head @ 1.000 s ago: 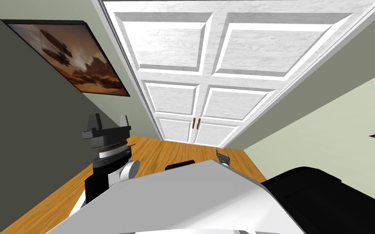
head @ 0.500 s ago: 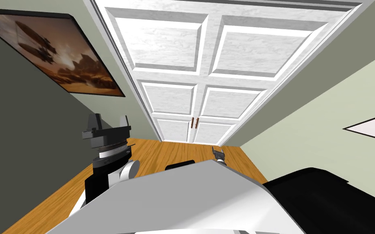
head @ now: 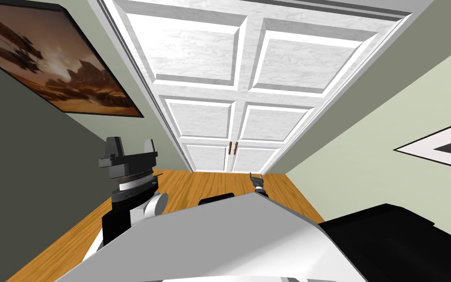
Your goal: Pull the door open
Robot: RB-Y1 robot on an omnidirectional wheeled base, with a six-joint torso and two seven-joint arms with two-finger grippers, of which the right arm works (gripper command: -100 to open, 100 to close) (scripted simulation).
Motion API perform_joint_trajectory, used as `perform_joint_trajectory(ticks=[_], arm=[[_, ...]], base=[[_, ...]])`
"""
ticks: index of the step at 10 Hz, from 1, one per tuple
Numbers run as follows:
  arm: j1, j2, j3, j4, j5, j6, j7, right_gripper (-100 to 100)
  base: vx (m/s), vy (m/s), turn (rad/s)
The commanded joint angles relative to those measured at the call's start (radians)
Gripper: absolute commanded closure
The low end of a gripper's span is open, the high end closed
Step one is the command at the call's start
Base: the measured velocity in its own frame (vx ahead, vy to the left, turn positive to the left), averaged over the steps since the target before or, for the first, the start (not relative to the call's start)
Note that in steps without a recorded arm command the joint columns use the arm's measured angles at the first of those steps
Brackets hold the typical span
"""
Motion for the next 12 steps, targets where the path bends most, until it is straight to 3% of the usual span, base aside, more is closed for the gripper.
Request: perform_joint_trajectory(ticks=[1,3,4,5,6,7,9,12], arm=[[-0.025,-0.001,0.028,0.0,-0.004,-0.001,0.002,-100],[-0.067,0.0,0.067,0.002,-0.011,0.0,0.008,-100],[-0.067,0.0,0.067,0.002,-0.011,0.0,0.008,-100],[-0.1,0.001,0.096,0.003,-0.016,0.002,0.013,-100],[-0.1,0.001,0.096,0.003,-0.016,0.002,0.013,-100],[-0.138,0.003,0.129,0.003,-0.02,0.003,0.018,-100],[-0.167,0.004,0.153,0.003,-0.024,0.004,0.022,-100],[-0.238,0.009,0.205,-0.001,-0.031,0.007,0.03,-100]], base=[[0.036,0.026,-0.057],[0.045,0.028,-0.075],[0.036,0.02,-0.012],[0.051,0.027,-0.069],[0.047,0.028,-0.035],[0.078,0.035,-0.064],[0.079,0.035,-0.047],[0.118,0.045,-0.022]])
